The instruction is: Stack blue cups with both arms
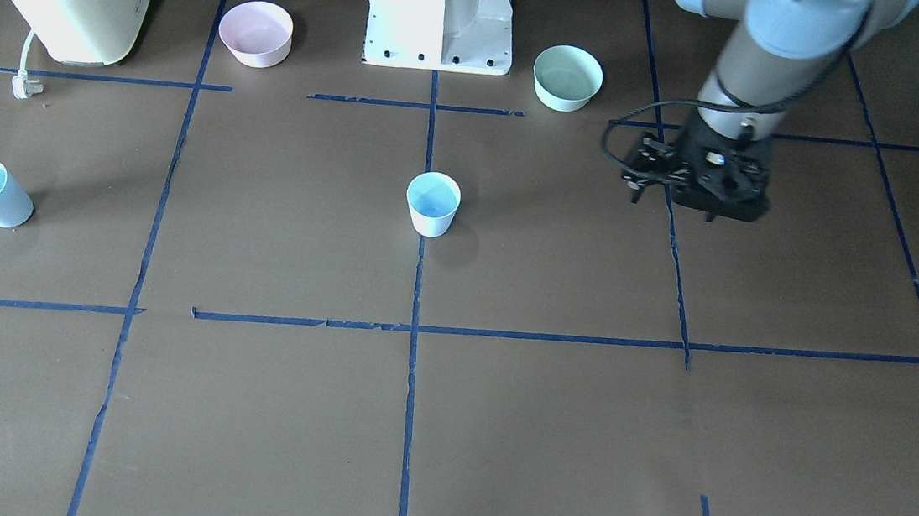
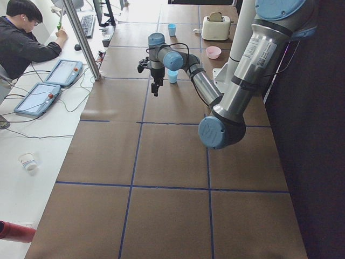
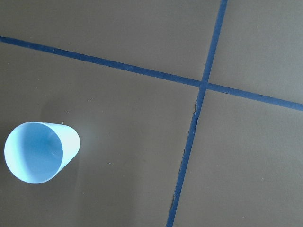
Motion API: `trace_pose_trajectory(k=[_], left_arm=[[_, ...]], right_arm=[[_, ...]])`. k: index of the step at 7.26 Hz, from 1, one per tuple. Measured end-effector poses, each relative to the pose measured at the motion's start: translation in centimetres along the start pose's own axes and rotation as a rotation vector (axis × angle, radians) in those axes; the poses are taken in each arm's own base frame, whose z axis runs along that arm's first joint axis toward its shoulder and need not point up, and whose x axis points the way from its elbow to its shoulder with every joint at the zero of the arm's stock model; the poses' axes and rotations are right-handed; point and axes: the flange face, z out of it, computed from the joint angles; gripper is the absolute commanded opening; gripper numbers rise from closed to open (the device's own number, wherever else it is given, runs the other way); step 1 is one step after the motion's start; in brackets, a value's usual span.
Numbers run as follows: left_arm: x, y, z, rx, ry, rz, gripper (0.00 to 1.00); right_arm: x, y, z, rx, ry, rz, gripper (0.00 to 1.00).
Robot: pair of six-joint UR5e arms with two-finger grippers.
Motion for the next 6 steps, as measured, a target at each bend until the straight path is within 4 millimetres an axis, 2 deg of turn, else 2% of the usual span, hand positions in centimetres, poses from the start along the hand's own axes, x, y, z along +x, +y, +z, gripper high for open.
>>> trace_pose_trajectory(k=[2,3,4,5,6], left_arm=[[-17.0,1.6,-1.0,-0.047,0.005,0.047,1.0],[-24.8,3.4,-1.1,-0.063,0.03,0.054,1.0],[-31.3,6.2,-1.2,-0.068,0.055,0.038,1.0],[-36.5,9.8,-1.1,-0.07,0.072,-0.007,1.0],[-39.7,13.2,-0.6,-0.068,0.079,-0.036,1.0]], right_arm=[[-1.1,-0.7,0.6,-0.012,-0.001,0.009,1.0],[-1.6,-1.1,0.9,-0.017,-0.001,0.005,1.0],[-2.0,-1.4,0.9,-0.017,-0.001,0.003,1.0],[-2.4,-1.6,0.9,-0.017,-0.001,0.01,1.0],[-3.1,-1.8,1.1,-0.011,-0.002,0.035,1.0]])
